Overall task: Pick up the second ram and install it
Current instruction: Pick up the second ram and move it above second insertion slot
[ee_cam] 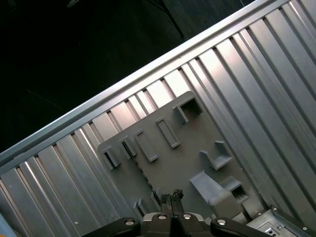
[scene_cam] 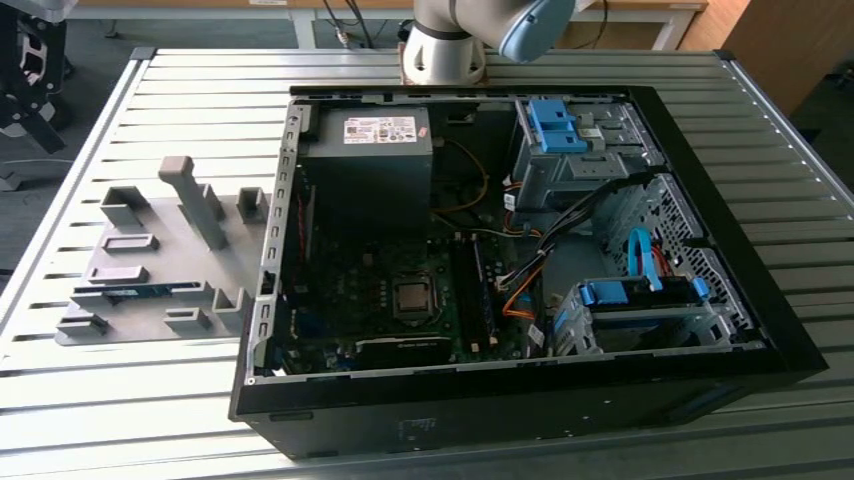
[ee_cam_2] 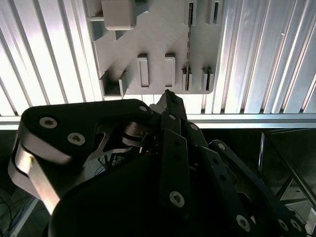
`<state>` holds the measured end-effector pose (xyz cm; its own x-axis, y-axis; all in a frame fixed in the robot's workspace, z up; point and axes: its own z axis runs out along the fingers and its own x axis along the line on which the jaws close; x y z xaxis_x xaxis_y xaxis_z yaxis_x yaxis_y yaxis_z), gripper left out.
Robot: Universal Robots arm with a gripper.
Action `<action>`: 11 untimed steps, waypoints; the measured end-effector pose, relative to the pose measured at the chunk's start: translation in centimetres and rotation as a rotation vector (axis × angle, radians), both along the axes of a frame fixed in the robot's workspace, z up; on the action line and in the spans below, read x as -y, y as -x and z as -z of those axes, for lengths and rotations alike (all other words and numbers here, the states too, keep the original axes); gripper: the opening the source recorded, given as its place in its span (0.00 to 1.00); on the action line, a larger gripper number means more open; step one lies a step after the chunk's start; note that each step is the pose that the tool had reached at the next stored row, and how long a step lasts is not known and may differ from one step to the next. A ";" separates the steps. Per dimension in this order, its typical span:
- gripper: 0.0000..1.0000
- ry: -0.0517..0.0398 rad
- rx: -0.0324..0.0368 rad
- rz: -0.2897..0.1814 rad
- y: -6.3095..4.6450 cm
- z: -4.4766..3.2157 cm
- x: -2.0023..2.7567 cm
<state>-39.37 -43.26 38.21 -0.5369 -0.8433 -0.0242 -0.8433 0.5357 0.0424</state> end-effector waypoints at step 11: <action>0.11 0.0000 0.0001 -0.011 0.0 0.00 0.00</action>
